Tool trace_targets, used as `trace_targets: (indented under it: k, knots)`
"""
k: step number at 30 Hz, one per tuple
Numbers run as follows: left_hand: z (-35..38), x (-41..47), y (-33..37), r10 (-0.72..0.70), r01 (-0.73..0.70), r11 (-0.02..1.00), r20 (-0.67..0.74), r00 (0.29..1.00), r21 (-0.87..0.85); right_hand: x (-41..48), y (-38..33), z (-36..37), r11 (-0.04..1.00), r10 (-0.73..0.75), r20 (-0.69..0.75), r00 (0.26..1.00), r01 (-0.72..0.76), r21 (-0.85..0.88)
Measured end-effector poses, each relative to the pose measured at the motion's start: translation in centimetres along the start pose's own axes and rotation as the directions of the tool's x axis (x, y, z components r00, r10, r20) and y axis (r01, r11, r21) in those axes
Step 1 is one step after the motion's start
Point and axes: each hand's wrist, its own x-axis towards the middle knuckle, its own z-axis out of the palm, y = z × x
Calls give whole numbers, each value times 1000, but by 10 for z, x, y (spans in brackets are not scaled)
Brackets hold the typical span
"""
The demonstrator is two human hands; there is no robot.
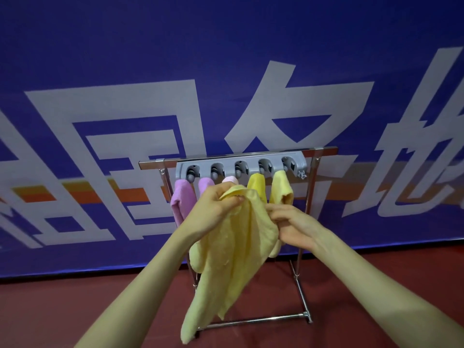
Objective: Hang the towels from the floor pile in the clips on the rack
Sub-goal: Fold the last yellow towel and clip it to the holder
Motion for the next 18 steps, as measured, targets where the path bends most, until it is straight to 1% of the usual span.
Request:
trace_targets:
  k: [2, 5, 8, 11, 14, 18]
  knots:
    - [-3, 0, -6, -18, 18, 999, 6, 1000, 29, 3, 0, 4, 1000, -19, 12, 1000, 19, 20]
    - [-7, -2, -13, -46, 46, 997, 4, 999, 64, 7, 1, 7, 995, -92, -80, 993, 89, -38]
    - [-12, -2, -21, -78, 79, 994, -18, 997, 76, 8, 1, 9, 978, -183, -173, 968, 161, -134]
    - [-23, -3, -33, -107, 110, 983, -30, 994, 145, 7, -5, 10, 940, -284, -233, 930, 222, -260]
    - [-31, -2, -50, -123, 114, 961, 19, 992, 252, 5, -16, 9, 881, -400, -277, 874, 284, -378]
    - [-44, -7, -76, -207, 170, 944, 105, 973, 283, 0, -37, 9, 836, -502, -340, 795, 347, -425]
